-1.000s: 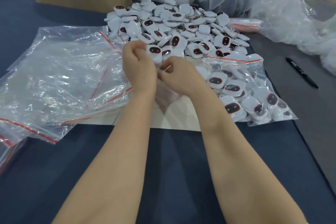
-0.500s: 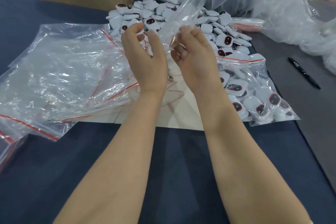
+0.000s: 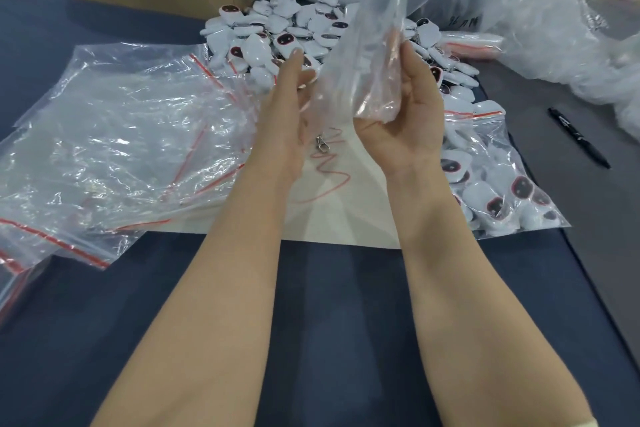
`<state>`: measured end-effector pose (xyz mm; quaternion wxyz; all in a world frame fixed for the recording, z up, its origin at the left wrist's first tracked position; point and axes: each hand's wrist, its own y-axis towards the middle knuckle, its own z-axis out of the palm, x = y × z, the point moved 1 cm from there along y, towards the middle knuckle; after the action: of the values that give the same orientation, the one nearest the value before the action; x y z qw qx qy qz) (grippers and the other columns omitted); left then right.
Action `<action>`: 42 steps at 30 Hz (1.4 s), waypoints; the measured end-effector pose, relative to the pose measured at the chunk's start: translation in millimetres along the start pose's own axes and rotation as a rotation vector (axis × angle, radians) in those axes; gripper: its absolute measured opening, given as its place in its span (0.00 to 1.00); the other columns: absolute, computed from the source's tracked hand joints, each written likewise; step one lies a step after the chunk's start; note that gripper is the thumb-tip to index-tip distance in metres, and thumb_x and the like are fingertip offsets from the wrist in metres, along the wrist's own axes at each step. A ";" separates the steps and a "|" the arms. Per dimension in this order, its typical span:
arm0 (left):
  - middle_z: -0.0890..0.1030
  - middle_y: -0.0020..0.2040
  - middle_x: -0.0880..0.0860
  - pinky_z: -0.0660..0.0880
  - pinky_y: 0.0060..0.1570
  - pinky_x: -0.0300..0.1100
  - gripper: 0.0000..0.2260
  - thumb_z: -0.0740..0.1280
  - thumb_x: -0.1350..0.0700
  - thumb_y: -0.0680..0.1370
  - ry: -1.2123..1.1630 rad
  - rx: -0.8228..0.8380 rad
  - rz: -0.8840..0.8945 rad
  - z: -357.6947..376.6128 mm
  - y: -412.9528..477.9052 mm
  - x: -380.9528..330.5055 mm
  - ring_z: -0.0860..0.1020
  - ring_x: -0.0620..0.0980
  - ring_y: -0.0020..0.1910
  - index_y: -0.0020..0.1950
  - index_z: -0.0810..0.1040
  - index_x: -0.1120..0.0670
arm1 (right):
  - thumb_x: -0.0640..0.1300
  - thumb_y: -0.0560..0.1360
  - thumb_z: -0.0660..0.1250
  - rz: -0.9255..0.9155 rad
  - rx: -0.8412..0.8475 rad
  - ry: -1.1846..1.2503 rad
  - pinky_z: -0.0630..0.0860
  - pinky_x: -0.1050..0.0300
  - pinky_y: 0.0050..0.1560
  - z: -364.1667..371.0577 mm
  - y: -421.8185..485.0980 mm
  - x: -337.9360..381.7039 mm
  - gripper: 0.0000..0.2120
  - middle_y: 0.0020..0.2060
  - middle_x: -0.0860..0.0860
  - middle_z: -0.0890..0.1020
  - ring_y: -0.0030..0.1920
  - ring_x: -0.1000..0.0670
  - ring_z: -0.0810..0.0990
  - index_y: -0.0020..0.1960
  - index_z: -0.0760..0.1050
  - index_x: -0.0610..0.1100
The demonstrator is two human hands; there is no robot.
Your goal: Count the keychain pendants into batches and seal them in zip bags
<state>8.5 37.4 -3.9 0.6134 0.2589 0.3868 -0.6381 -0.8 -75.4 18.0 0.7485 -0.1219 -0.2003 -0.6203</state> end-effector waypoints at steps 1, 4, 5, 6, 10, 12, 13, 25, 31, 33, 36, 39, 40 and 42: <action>0.82 0.52 0.53 0.79 0.52 0.47 0.15 0.62 0.45 0.79 0.025 0.082 -0.036 1.6 -2.7 0.7 0.81 0.52 0.49 0.54 0.77 0.55 | 0.41 0.71 0.66 -0.014 -0.014 -0.053 0.78 0.53 0.51 -1.3 -0.2 1.7 0.08 0.43 0.46 0.83 0.46 0.47 0.80 0.48 0.79 0.39; 0.81 0.45 0.52 0.76 0.37 0.41 0.06 0.63 0.53 0.79 0.100 0.056 -0.069 3.6 -6.2 1.9 0.78 0.48 0.36 0.48 0.77 0.54 | 0.41 0.72 0.66 -0.004 -0.140 -0.290 0.78 0.58 0.37 -9.1 3.1 8.0 0.08 0.41 0.47 0.85 0.35 0.49 0.81 0.49 0.78 0.39; 0.80 0.40 0.53 0.73 0.37 0.40 0.04 0.63 0.58 0.79 0.070 -0.015 -0.043 1.6 -5.6 0.9 0.77 0.48 0.35 0.46 0.77 0.55 | 0.41 0.74 0.64 -0.035 -0.231 -0.476 0.74 0.60 0.32 -11.9 5.0 10.7 0.06 0.41 0.48 0.86 0.30 0.51 0.77 0.48 0.77 0.39; 0.79 0.38 0.53 0.73 0.36 0.39 0.04 0.64 0.61 0.78 0.037 -0.097 0.003 -1.6 -3.7 -0.8 0.77 0.49 0.35 0.44 0.77 0.56 | 0.40 0.75 0.62 -0.095 -0.329 -0.710 0.69 0.61 0.29 -14.1 6.3 13.3 0.04 0.41 0.48 0.86 0.27 0.52 0.71 0.47 0.75 0.40; 0.78 0.34 0.51 0.69 0.25 0.33 0.06 0.66 0.61 0.77 -0.029 -0.411 0.204 -18.9 3.0 -8.5 0.73 0.41 0.26 0.41 0.74 0.54 | 0.40 0.76 0.58 -0.304 -0.579 -1.190 0.66 0.56 0.34 -23.3 9.2 18.0 0.08 0.44 0.43 0.85 0.29 0.51 0.68 0.39 0.70 0.41; 0.79 0.35 0.52 0.73 0.30 0.32 0.04 0.65 0.60 0.79 -0.205 -0.405 0.249 -21.8 2.0 -11.5 0.75 0.40 0.28 0.44 0.76 0.56 | 0.40 0.76 0.57 -0.304 -0.551 -1.230 0.67 0.57 0.34 -24.3 10.9 15.5 0.09 0.39 0.47 0.86 0.27 0.53 0.71 0.37 0.69 0.42; 0.80 0.38 0.52 0.77 0.38 0.34 0.05 0.65 0.57 0.79 -0.328 -0.353 0.234 -21.2 0.6 -13.3 0.78 0.42 0.33 0.49 0.77 0.57 | 0.40 0.76 0.57 -0.291 -0.527 -1.226 0.68 0.59 0.33 -24.5 11.5 13.9 0.10 0.36 0.48 0.85 0.26 0.54 0.73 0.36 0.68 0.43; 0.81 0.38 0.52 0.78 0.40 0.43 0.16 0.65 0.44 0.77 -0.067 0.156 0.024 10.5 -12.7 3.5 0.81 0.50 0.37 0.48 0.77 0.58 | 0.47 0.81 0.60 0.180 -0.183 -0.394 0.81 0.57 0.42 3.2 5.0 -20.3 0.13 0.41 0.43 0.81 0.39 0.47 0.82 0.53 0.73 0.37; 0.83 0.47 0.51 0.77 0.57 0.47 0.06 0.67 0.51 0.77 -0.205 0.192 -0.021 15.0 -13.1 10.2 0.82 0.47 0.49 0.46 0.81 0.51 | 0.61 0.80 0.54 0.194 0.048 -0.094 0.64 0.48 0.72 9.2 0.4 -21.6 0.24 0.63 0.38 0.73 0.64 0.41 0.72 0.63 0.72 0.44; 0.84 0.49 0.49 0.77 0.57 0.43 0.06 0.68 0.52 0.77 -0.163 0.206 -0.041 18.5 -13.7 13.2 0.82 0.45 0.51 0.52 0.79 0.51 | 0.65 0.79 0.53 0.183 0.102 -0.023 0.68 0.47 0.70 6.2 1.5 -22.7 0.27 0.62 0.37 0.76 0.64 0.39 0.74 0.64 0.68 0.44; 0.83 0.52 0.48 0.77 0.56 0.41 0.08 0.69 0.53 0.76 -0.058 0.227 -0.067 21.4 -14.5 15.2 0.81 0.44 0.53 0.55 0.79 0.50 | 0.67 0.77 0.54 0.172 0.105 0.028 0.72 0.44 0.65 -0.8 2.5 -18.3 0.30 0.65 0.36 0.74 0.65 0.37 0.74 0.65 0.65 0.45; 0.80 0.54 0.51 0.72 0.64 0.47 0.06 0.65 0.51 0.78 -0.118 0.244 -0.085 20.4 -12.1 12.8 0.78 0.48 0.56 0.52 0.78 0.51 | 0.67 0.77 0.52 0.170 0.120 0.043 0.57 0.43 0.74 -2.5 2.9 -11.4 0.32 0.74 0.39 0.64 0.70 0.38 0.68 0.68 0.69 0.44; 0.78 0.54 0.51 0.70 0.66 0.50 0.06 0.64 0.50 0.79 -0.162 0.236 -0.078 19.2 -10.7 11.7 0.77 0.49 0.57 0.51 0.78 0.51 | 0.63 0.79 0.51 0.167 0.127 0.049 0.54 0.46 0.75 -1.8 3.4 -11.3 0.31 0.74 0.39 0.63 0.68 0.39 0.69 0.71 0.67 0.42; 0.79 0.51 0.52 0.73 0.62 0.52 0.09 0.63 0.50 0.80 -0.252 0.212 -0.029 17.3 -9.3 9.2 0.79 0.52 0.55 0.47 0.80 0.52 | 0.50 0.78 0.51 0.172 0.121 0.050 0.53 0.49 0.76 0.6 4.0 -16.4 0.28 0.72 0.37 0.65 0.66 0.41 0.70 0.75 0.61 0.41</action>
<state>0.8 17.5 0.1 0.6168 0.2344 0.2408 -0.7117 0.6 -60.0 11.4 0.8098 -0.0779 -0.2073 -0.5433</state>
